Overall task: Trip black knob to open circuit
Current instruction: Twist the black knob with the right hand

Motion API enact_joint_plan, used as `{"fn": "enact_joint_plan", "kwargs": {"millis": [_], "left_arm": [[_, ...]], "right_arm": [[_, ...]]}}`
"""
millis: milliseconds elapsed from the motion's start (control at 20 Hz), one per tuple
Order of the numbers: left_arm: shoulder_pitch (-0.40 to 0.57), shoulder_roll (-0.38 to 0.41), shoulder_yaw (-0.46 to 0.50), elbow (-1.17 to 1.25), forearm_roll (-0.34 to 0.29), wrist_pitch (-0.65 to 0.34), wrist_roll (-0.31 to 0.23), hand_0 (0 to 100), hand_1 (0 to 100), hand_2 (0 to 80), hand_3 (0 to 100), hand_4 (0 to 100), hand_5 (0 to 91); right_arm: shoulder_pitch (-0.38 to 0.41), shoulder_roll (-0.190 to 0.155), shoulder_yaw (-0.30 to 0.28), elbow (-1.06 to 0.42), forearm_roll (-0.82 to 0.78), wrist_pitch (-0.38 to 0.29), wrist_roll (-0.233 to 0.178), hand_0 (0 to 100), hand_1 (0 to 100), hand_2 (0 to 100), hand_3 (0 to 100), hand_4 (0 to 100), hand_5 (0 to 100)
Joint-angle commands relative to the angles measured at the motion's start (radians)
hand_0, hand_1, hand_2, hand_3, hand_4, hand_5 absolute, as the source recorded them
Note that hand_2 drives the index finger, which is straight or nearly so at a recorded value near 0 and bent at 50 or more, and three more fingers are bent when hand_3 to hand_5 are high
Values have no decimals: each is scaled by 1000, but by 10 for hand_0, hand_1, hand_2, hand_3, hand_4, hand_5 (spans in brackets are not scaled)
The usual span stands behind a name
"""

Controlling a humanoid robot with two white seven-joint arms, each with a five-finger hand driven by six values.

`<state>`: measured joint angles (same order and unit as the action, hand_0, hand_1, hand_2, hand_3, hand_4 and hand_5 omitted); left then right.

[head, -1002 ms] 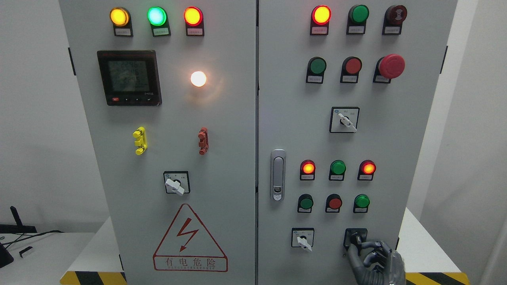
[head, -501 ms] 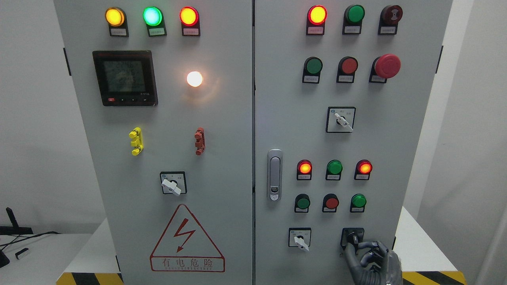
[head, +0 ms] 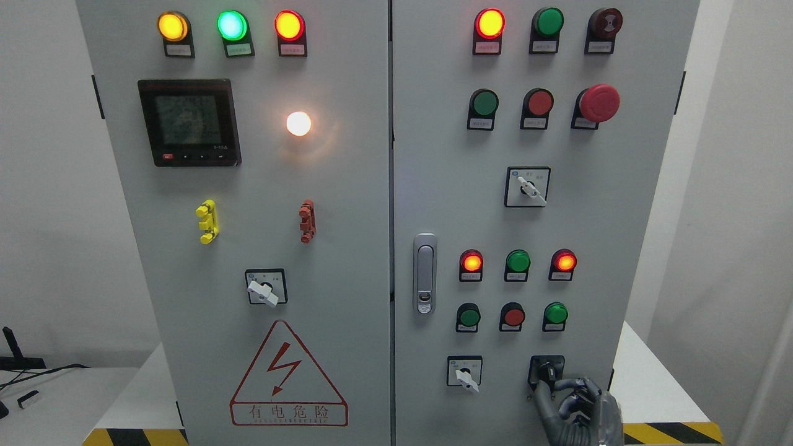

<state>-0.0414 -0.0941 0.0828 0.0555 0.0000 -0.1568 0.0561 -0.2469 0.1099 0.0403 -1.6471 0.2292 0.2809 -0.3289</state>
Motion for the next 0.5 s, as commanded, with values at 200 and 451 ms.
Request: {"fn": "enact_joint_plan", "kwargs": {"millis": [200, 451], "left_arm": [[0, 1, 0, 0, -31, 0, -1, 120, 389, 0, 0, 0, 0], [0, 0, 0, 0, -31, 0, -1, 120, 389, 0, 0, 0, 0]], "right_arm": [[0, 1, 7, 0, -2, -2, 1, 383, 746, 602, 936, 881, 952], [-2, 4, 13, 0, -5, -2, 2, 368, 731, 608, 939, 884, 952]]}}
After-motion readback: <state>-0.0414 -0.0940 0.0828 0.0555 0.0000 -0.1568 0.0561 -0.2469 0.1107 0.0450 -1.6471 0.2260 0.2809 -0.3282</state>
